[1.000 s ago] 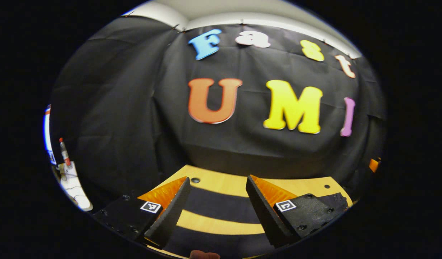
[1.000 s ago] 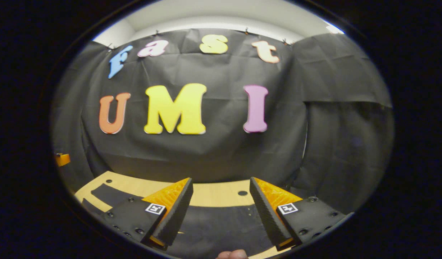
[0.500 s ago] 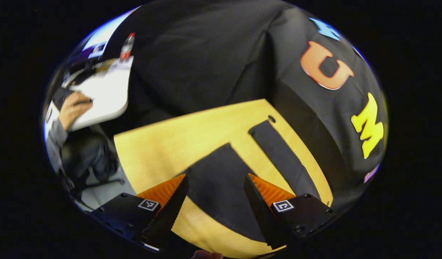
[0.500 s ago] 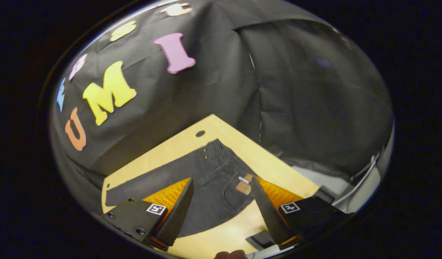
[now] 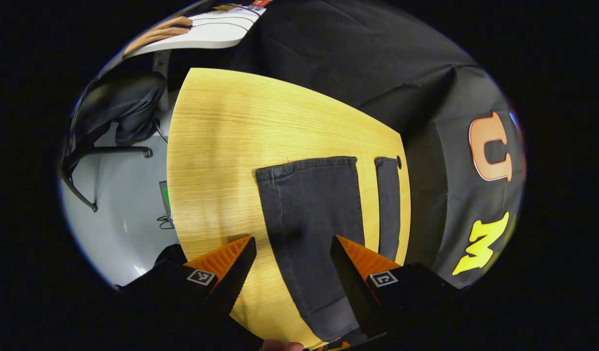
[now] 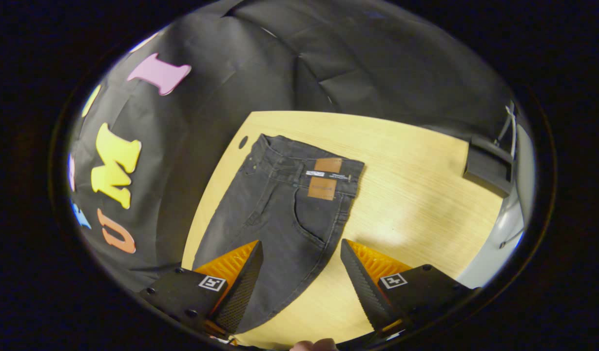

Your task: Grasp the waist and the cuffs of the jeans and fold them to make the two legs overlap; first hold the waist and fold one-third of the jeans toward the cuffs, then hold the cuffs and fold the remaining one-third in the same direction to finish folding.

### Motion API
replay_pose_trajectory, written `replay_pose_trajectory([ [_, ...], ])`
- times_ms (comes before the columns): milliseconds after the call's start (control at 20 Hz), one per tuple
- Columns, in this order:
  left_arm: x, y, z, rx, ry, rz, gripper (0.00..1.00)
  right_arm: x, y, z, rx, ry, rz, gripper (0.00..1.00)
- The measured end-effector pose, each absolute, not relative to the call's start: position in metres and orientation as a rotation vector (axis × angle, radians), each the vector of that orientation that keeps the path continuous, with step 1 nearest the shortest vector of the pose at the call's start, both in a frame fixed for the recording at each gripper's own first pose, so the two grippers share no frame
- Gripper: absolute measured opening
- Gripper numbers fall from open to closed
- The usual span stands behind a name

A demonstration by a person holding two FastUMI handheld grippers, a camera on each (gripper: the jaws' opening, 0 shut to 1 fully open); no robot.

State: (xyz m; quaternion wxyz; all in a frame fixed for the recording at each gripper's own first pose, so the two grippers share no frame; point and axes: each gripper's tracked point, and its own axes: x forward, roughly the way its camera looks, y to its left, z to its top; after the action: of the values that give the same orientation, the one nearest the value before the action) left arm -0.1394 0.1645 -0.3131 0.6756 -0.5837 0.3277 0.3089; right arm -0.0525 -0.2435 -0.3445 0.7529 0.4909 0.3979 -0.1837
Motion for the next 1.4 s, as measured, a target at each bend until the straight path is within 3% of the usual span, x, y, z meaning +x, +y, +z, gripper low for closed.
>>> replay_pose_trajectory([
  [50, -0.139, 0.165, -0.313, -1.33, 0.732, 0.7, 0.99, -0.051, -0.246, -0.353, 1.087, 0.878, -0.424, 0.98],
  [150, -0.133, 0.169, -0.313, -1.339, 0.724, 0.706, 0.97, -0.046, -0.251, -0.361, 1.109, 0.876, -0.456, 0.98],
  [200, -0.128, 0.171, -0.313, -1.341, 0.717, 0.704, 0.97, -0.04, -0.253, -0.362, 1.124, 0.866, -0.459, 0.93],
  [600, -0.08, 0.176, -0.314, -1.38, 0.651, 0.625, 0.97, -0.021, -0.257, -0.356, 1.268, 0.811, -0.429, 0.96],
  [750, -0.07, 0.18, -0.315, -1.432, 0.632, 0.621, 1.0, -0.014, -0.258, -0.356, 1.358, 0.788, -0.445, 0.92],
  [800, -0.067, 0.181, -0.315, -1.439, 0.633, 0.619, 0.96, -0.015, -0.257, -0.358, 1.351, 0.807, -0.443, 0.92],
  [850, -0.066, 0.18, -0.316, -1.435, 0.644, 0.619, 0.95, -0.012, -0.253, -0.367, 1.339, 0.832, -0.442, 0.84],
  [900, -0.063, 0.18, -0.319, -1.429, 0.657, 0.622, 0.93, -0.009, -0.251, -0.371, 1.344, 0.838, -0.436, 0.86],
  [950, -0.062, 0.179, -0.322, -1.428, 0.671, 0.626, 0.9, -0.002, -0.249, -0.375, 1.356, 0.842, -0.43, 0.72],
  [1000, -0.059, 0.179, -0.324, -1.429, 0.676, 0.623, 0.67, 0.004, -0.248, -0.377, 1.36, 0.845, -0.425, 0.72],
  [1050, -0.056, 0.178, -0.325, -1.43, 0.68, 0.619, 0.74, 0.003, -0.247, -0.384, 1.339, 0.87, -0.438, 0.72],
  [1150, -0.052, 0.174, -0.327, -1.432, 0.691, 0.609, 0.63, 0.004, -0.25, -0.399, 1.307, 0.895, -0.462, 0.38],
  [1200, -0.052, 0.177, -0.325, -1.433, 0.688, 0.608, 0.42, 0.007, -0.252, -0.395, 1.31, 0.893, -0.469, 0.21],
  [1250, -0.051, 0.176, -0.331, -1.423, 0.699, 0.633, 0.4, 0.002, -0.254, -0.394, 1.298, 0.893, -0.483, 0.3],
  [1300, -0.05, 0.176, -0.332, -1.42, 0.703, 0.634, 0.15, 0.001, -0.257, -0.391, 1.309, 0.9, -0.482, 0.21],
  [1350, -0.048, 0.174, -0.331, -1.42, 0.704, 0.617, 0.18, 0.005, -0.252, -0.395, 1.309, 0.905, -0.478, 0.12],
  [1400, -0.046, 0.175, -0.327, -1.418, 0.698, 0.601, 0.12, 0.005, -0.253, -0.392, 1.307, 0.904, -0.474, 0.12],
])
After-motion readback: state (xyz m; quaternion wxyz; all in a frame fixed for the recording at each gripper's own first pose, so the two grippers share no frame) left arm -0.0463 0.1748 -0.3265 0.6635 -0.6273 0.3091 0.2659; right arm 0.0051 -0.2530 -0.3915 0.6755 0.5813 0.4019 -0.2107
